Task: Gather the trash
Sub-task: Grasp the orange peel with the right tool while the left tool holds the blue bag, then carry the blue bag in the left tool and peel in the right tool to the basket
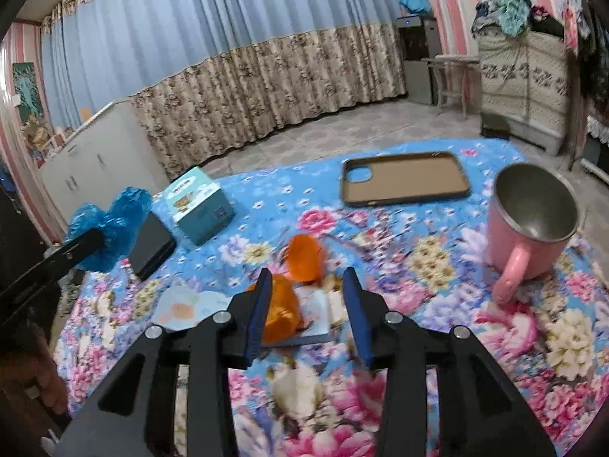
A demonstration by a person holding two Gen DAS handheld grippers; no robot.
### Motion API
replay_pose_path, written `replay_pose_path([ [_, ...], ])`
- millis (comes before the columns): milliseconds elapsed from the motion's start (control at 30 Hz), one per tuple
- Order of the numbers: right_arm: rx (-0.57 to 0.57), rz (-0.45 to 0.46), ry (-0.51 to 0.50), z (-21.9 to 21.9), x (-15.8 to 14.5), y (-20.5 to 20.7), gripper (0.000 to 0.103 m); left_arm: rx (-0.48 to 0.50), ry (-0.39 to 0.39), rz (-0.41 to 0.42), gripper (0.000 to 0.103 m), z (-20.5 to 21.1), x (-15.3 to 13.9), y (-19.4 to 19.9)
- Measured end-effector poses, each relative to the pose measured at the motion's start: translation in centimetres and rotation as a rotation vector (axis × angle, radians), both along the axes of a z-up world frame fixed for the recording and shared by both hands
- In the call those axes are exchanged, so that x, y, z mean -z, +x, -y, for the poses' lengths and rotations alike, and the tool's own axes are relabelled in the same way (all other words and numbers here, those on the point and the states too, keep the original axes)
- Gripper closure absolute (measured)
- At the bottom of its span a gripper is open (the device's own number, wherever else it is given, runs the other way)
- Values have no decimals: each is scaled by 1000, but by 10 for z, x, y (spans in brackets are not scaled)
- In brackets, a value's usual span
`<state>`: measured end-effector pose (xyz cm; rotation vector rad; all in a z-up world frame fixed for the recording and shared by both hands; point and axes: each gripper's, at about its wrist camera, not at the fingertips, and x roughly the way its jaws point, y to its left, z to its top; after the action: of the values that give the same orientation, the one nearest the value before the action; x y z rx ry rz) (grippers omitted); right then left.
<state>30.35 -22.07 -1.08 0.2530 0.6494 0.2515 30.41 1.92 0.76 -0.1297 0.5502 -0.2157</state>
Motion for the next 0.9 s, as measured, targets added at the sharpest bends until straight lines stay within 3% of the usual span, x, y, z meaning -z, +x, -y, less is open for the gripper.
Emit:
replay_pose_path([
  [33, -14, -5, -5, -5, 1, 1, 62, -3, -5, 0, 81, -1, 0, 1],
  [100, -41, -25, -20, -18, 7, 6, 33, -5, -7, 1, 81, -2, 1, 1],
  [233, -61, -52, -91, -41, 18, 18, 31, 7, 7, -2, 81, 0, 2, 1],
  [333, -78, -84, -133, -50, 25, 27, 43, 10, 12, -3, 81, 1, 2, 1],
  [400, -90, -130, -147, -53, 31, 34, 63, 10, 10, -4, 81, 1, 2, 1],
  [633, -77, -66, -168, -50, 15, 16, 69, 19, 20, 1, 81, 9, -1, -3],
  [900, -33, 21, -140, 0, -32, -42, 69, 36, 14, 25, 81, 34, -15, -36],
])
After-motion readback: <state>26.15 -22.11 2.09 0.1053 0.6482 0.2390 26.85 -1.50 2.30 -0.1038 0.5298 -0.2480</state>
